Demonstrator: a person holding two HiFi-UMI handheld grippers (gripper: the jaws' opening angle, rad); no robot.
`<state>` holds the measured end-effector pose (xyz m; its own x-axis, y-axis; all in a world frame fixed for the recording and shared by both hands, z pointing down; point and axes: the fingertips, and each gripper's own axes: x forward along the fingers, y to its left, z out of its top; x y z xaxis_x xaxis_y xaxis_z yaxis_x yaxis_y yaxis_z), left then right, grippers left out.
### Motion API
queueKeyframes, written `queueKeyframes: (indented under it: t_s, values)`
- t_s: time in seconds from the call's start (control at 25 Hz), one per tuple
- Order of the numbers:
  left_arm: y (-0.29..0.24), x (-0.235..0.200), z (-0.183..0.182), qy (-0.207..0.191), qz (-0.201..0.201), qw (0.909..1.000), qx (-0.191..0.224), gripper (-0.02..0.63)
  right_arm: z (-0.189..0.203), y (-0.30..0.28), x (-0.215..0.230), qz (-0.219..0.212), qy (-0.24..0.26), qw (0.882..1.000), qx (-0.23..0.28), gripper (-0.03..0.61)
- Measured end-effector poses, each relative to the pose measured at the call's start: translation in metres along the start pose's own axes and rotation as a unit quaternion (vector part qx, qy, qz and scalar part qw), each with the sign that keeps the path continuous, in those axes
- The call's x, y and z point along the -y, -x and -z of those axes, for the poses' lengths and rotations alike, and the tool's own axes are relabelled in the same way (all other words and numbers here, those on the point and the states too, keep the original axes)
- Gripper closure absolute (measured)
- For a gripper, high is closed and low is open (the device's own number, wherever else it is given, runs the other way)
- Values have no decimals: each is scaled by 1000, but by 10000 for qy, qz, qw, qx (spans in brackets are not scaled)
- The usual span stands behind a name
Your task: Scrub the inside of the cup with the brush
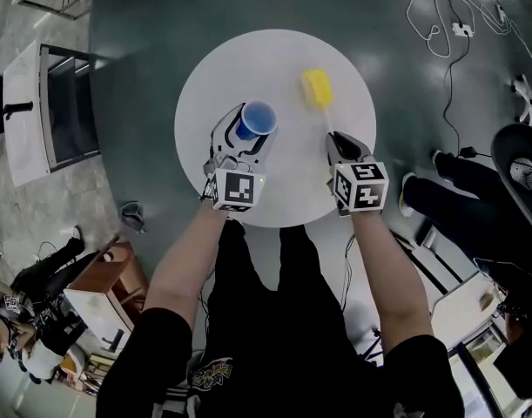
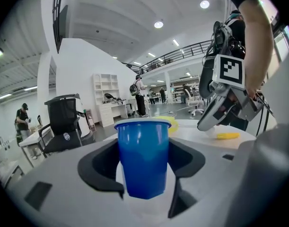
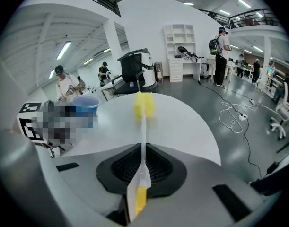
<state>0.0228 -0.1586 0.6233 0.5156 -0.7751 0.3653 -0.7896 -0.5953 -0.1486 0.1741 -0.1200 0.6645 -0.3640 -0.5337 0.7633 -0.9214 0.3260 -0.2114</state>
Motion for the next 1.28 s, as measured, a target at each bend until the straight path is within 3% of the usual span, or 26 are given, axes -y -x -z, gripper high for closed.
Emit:
queueKeyframes:
  t_s: [0.52,0.64,0.88,1.04,1.28]
  values:
    - [-1,4,10,53,40,10000,-74,322,6,-6,-4,-193,121,9997,-118,531]
    - [-1,5,10,52,43,10000,-53,323,5,-3,-7,-269,152,9995,-94,450]
    - [1,6,9,28,53,10000,-28,322,-27,24,-15,-200,172,9981,554,442]
    - [5,4,5,-7,79,10000,30,324,-56,23,-56,-963,-142,9920,803,443]
    - [16,8,-4,-270,179,9994,135,324,-71,-5,-112,-2253,-1140,9668,398,445]
